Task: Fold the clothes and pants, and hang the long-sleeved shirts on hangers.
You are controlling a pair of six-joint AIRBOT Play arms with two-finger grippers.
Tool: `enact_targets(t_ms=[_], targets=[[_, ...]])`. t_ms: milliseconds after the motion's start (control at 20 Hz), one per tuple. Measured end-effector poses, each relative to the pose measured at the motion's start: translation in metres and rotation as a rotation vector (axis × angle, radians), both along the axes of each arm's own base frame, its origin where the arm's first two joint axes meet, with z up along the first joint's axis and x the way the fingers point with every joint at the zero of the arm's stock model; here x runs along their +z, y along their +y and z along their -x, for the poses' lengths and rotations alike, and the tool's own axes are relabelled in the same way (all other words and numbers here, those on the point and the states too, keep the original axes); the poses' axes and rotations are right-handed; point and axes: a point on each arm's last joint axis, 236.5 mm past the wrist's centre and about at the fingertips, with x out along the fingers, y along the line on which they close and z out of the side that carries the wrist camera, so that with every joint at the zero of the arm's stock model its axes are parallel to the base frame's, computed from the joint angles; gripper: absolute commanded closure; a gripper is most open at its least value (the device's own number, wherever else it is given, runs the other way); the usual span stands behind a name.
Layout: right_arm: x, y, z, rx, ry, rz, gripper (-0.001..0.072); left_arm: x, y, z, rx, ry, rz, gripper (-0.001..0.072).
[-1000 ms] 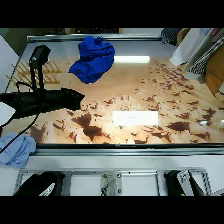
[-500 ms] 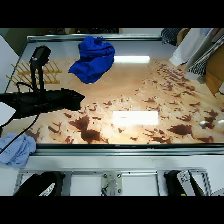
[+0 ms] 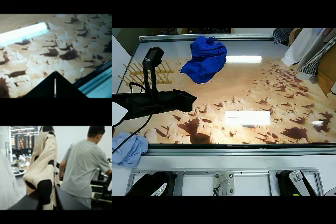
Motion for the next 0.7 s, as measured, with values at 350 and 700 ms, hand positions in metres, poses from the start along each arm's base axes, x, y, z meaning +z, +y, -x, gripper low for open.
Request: enact_targets(t_ms=[350,700], targets=[[0.032,0.034,0.008,0.038,-0.073,0.059,0.0218,0.0,0.0,0.001,-0.002,0.002,-0.002,0.0697],[0.081,0.149,-0.027,0.314,-0.162,0.132,0.0218,-0.001,0.0,0.0,-0.002,0.002,-0.002,0.0697]])
